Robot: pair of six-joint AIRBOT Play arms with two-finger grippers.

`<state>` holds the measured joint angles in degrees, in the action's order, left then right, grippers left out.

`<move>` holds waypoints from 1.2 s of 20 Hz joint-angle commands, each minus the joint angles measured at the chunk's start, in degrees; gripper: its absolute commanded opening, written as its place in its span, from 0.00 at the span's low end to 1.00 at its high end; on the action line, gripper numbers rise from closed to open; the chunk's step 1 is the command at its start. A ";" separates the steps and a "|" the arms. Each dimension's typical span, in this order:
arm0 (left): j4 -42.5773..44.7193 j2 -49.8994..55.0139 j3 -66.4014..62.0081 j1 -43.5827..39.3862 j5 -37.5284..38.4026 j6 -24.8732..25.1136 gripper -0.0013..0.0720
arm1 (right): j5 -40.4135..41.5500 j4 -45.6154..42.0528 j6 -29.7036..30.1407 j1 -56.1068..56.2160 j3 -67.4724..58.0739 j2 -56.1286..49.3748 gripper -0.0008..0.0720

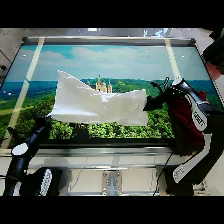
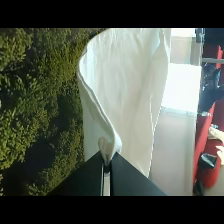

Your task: Fold the shirts.

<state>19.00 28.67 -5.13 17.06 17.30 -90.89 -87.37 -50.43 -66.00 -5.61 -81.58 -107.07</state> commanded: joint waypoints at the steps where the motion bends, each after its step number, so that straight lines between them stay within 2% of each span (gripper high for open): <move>1: 3.17 -0.07 -3.41 0.24 4.81 11.08 0.03 | -2.10 7.85 2.64 1.01 -0.15 1.90 0.02; 2: 7.74 -0.07 -6.69 0.59 8.07 14.29 0.03 | -2.25 8.61 2.69 1.01 -0.39 4.11 0.02; 3: 14.69 -0.04 -11.45 1.36 12.41 14.64 0.03 | -2.12 8.52 2.69 0.98 -0.92 7.43 0.02; 5: 28.17 -0.04 -22.29 4.46 21.94 12.28 0.03 | -1.66 7.54 2.38 0.94 -2.64 15.82 0.02; 7: 36.59 -0.07 -34.16 9.03 31.54 10.14 0.03 | -1.40 7.52 0.98 0.96 -4.63 26.60 0.02; 9: 39.15 -0.22 -45.62 13.53 37.99 10.80 0.03 | -1.36 5.14 -0.70 0.96 -7.19 38.82 0.02; 12: 39.56 -0.24 -63.56 19.63 46.05 17.35 0.03 | 0.72 -3.63 -5.40 0.96 -13.18 56.87 0.02; 15: 43.85 0.37 -77.85 20.37 46.84 18.71 0.03 | 8.20 -9.66 -7.17 0.96 -19.54 68.39 0.02; 20: 43.36 6.54 -89.79 15.78 47.56 18.23 0.03 | 9.14 -17.11 -8.92 0.96 -26.62 68.41 0.02; 24: 40.00 17.35 -89.48 10.75 51.28 16.61 0.03 | 8.81 -19.89 -8.92 0.96 -26.60 57.83 0.02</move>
<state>60.97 39.33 -92.86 30.89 65.56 -73.49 -79.09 -67.20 -74.48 -4.69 -107.24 -43.94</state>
